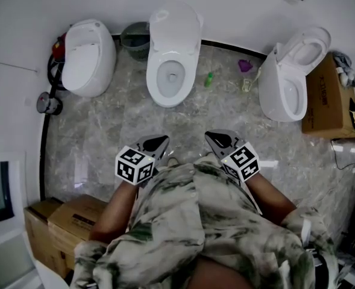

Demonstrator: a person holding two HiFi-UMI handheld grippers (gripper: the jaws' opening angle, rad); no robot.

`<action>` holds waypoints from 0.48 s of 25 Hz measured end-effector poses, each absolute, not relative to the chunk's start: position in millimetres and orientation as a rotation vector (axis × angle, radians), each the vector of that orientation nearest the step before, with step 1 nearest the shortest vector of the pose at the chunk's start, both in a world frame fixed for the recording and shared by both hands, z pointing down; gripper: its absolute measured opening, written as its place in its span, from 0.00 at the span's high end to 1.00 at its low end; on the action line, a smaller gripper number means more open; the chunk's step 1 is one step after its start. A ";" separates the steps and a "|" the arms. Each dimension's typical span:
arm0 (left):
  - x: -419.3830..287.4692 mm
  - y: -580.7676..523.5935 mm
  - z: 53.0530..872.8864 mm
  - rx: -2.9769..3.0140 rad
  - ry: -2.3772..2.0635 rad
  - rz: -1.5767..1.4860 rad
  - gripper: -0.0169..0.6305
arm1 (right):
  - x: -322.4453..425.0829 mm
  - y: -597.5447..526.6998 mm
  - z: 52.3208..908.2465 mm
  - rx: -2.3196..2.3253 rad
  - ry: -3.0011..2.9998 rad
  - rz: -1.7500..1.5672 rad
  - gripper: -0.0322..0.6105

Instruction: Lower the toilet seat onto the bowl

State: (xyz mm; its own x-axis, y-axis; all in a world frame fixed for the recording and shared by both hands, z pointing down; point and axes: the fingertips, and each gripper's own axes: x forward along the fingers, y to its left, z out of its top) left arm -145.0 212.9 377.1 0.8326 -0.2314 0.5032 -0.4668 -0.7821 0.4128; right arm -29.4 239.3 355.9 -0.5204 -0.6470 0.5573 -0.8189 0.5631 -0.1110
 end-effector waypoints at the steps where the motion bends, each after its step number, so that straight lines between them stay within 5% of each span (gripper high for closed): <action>1: -148.4 213.0 378.4 2.476 -0.506 0.589 0.94 | -32.5 239.5 356.8 1.186 -2.336 0.501 0.92; 12: -175.4 209.7 388.7 2.476 -0.446 0.591 0.94 | -59.5 240.9 361.2 1.235 -2.293 0.516 0.92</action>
State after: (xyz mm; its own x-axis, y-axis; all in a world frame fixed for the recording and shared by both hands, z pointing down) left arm -175.4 209.7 388.7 0.8483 -0.1844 0.4964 -0.4266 -0.7935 0.4341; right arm -59.5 240.9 361.2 -0.4762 -0.6659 0.5743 -0.8477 0.5212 -0.0986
